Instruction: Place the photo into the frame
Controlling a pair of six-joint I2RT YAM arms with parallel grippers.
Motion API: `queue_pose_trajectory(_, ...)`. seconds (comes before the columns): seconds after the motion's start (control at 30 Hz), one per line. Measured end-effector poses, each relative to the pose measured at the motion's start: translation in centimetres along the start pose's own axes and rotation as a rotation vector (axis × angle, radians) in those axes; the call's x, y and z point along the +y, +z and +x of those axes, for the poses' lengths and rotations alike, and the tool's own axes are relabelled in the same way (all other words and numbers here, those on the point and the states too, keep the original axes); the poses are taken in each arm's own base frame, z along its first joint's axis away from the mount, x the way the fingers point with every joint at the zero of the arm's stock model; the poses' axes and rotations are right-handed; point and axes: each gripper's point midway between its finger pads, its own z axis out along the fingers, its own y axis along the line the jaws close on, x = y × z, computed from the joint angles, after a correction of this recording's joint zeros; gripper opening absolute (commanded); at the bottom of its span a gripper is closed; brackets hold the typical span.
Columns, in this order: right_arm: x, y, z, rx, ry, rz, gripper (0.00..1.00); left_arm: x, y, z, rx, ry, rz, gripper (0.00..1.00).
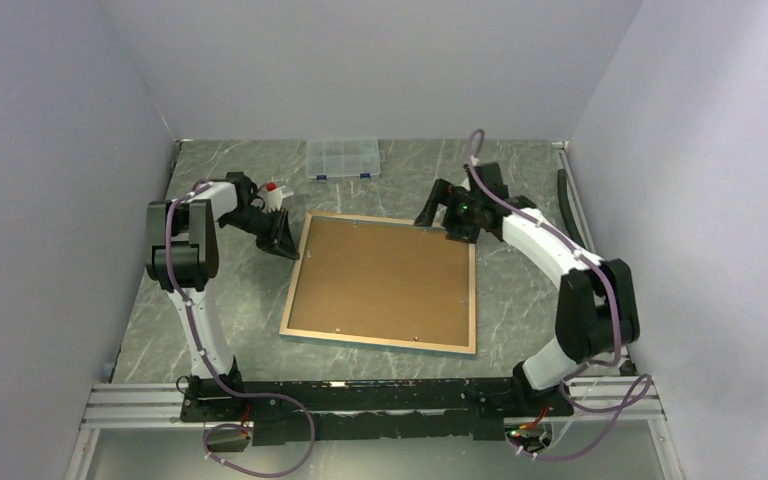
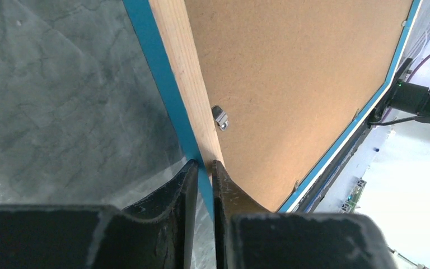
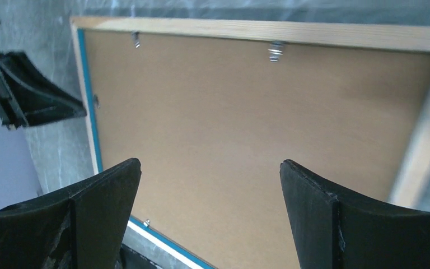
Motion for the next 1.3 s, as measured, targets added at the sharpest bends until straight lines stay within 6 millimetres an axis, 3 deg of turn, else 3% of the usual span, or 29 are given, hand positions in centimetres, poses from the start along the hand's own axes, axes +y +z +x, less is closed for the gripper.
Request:
queue_pose_trajectory(0.17,4.6,3.1,2.6,0.099,-0.110,-0.129,0.99,-0.9,0.9,0.3,0.009,0.007,0.033,0.16)
queue_pose_trajectory(0.43,13.0,7.0,6.2,0.234,-0.284,-0.366,0.93,-4.4,3.7,2.3,0.093,0.029,0.116,0.14)
queue_pose_trajectory(0.5,14.1,7.9,7.0,0.260,-0.309,-0.405,0.91,-4.7,3.9,2.7,0.102,0.023,0.130,0.14)
queue_pose_trajectory(0.77,15.5,12.0,11.2,0.386,-0.355,-0.457,0.87,-4.9,4.1,3.0,0.108,-0.006,0.139,0.12)
queue_pose_trajectory(1.07,16.2,13.6,14.3,0.454,-0.369,-0.501,0.81,-4.9,4.1,3.0,0.099,-0.052,0.148,0.09)
queue_pose_trajectory(1.3,17.2,14.1,15.0,0.463,-0.374,-0.529,0.78,-4.9,4.1,3.0,0.099,-0.057,0.148,0.08)
